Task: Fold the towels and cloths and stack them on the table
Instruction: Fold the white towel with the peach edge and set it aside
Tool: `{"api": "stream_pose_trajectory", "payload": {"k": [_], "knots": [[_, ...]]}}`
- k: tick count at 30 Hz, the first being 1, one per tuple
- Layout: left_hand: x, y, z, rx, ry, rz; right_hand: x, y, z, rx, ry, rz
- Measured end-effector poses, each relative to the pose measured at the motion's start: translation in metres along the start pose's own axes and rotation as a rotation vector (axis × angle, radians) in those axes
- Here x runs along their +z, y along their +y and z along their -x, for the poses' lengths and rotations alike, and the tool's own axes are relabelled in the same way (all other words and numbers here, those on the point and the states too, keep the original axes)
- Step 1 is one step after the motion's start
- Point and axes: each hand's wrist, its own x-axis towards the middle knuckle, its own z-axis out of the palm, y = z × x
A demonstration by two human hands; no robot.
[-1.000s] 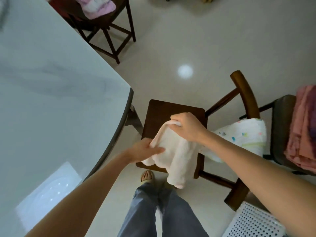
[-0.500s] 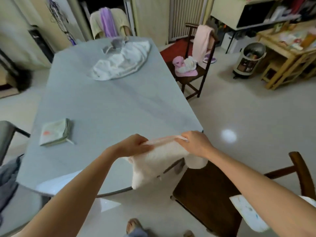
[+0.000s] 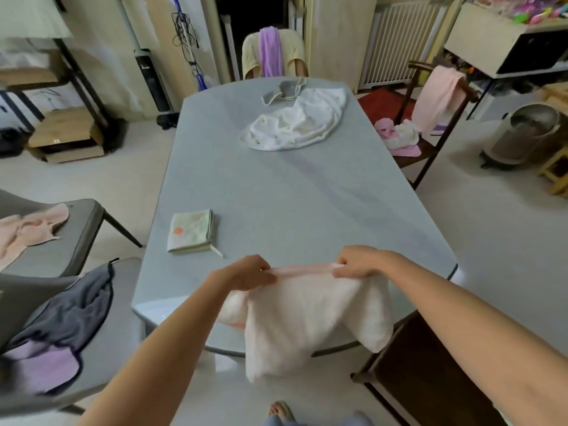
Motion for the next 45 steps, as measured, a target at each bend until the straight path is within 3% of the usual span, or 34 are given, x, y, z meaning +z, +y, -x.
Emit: {"api": "stream_pose_trajectory", "payload": {"k": [3,7,16,19,23,26,30,33,36,39,45], "knots": [[0.001,-0.028,-0.007,-0.058,0.19,-0.102,0.009,-0.007,-0.025,0.033,0.187,-0.004],[-0.004,-0.051,-0.027,-0.133,0.368,-0.064,0.015,-0.002,-0.052,0.093,0.328,0.026],[-0.028,-0.05,-0.083,-0.317,0.445,-0.079,-0.021,0.021,-0.122,0.189,0.448,0.115],[-0.04,-0.041,-0.102,-0.379,0.448,-0.123,-0.032,0.037,-0.147,0.199,0.455,0.031],[-0.054,-0.033,-0.131,-0.452,0.517,-0.096,-0.06,0.051,-0.179,0.117,0.538,0.001],[-0.056,-0.028,-0.158,-0.421,0.564,0.07,-0.075,0.061,-0.204,0.04,0.652,-0.005],[-0.043,-0.006,-0.18,-0.12,0.446,0.072,-0.059,0.081,-0.208,0.07,0.614,-0.074],[-0.031,0.017,-0.195,0.051,0.259,-0.045,-0.04,0.095,-0.202,0.174,0.542,-0.115],[-0.015,0.029,-0.202,0.1,0.094,-0.181,-0.019,0.099,-0.191,0.268,0.474,-0.206],[-0.003,0.028,-0.21,0.089,-0.009,-0.226,-0.004,0.1,-0.184,0.339,0.512,-0.219],[0.0,0.027,-0.226,0.095,-0.028,-0.254,0.002,0.102,-0.186,0.238,0.543,-0.464]]}}
